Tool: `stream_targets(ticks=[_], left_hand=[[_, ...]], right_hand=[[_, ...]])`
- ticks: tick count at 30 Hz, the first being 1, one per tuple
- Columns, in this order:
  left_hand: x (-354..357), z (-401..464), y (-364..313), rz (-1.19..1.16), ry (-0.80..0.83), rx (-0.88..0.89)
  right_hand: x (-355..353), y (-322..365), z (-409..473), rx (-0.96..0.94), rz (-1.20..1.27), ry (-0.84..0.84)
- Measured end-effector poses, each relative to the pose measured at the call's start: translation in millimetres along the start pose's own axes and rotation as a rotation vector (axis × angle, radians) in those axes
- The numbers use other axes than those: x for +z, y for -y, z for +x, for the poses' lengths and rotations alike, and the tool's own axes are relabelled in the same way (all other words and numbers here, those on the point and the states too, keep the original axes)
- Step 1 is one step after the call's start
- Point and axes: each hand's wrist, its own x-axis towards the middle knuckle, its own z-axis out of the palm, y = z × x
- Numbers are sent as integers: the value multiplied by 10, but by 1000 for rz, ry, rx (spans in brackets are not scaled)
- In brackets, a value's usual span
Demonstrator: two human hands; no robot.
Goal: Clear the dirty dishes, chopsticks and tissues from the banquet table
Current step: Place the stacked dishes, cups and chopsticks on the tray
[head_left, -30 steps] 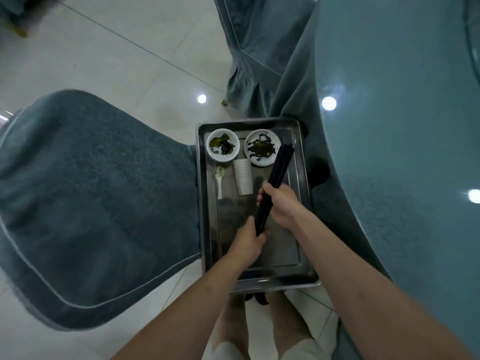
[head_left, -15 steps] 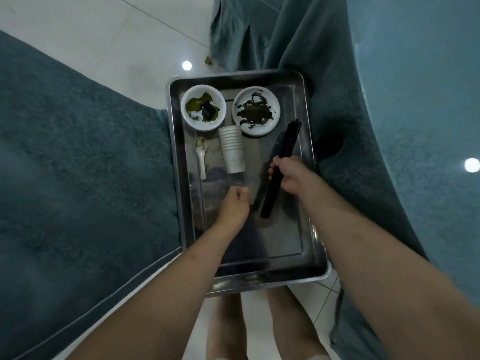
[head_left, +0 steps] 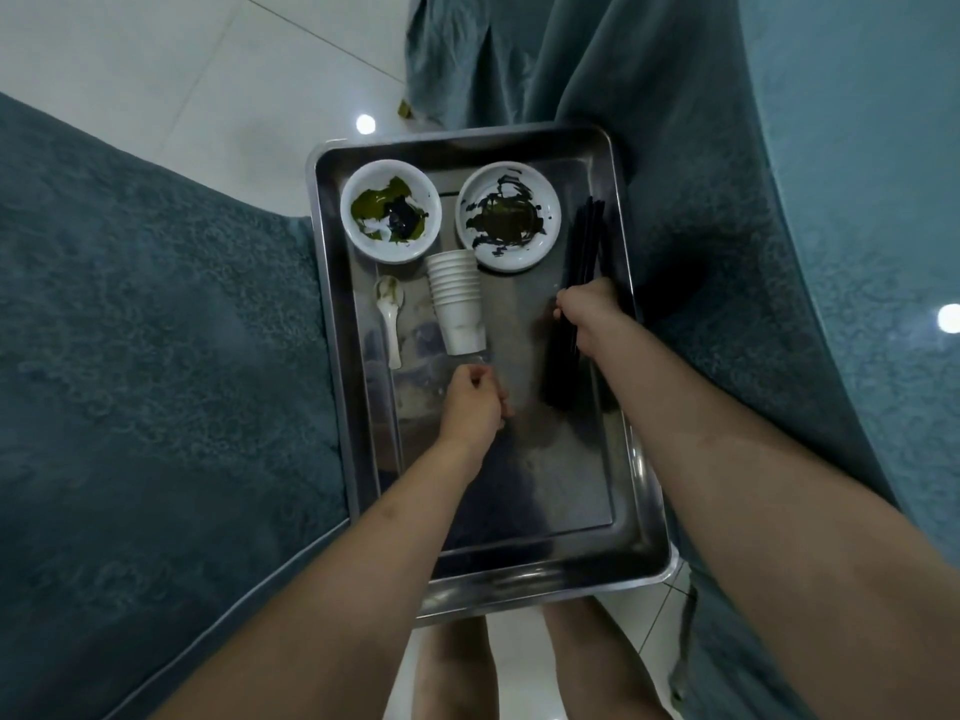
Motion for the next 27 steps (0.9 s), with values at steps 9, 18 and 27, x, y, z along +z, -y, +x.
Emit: stream_targets(ticks=[9, 18, 27], left_hand=[[-9, -66, -200, -90, -25, -5], [-10, -312, -409, -123, -49, 4], [-154, -960, -825, -189, -72, 69]], right_hand=[[-99, -8, -78, -49, -13, -18], [-186, -34, -313, -8, 160, 14], [-387, 206, -1092, -37, 368, 104]])
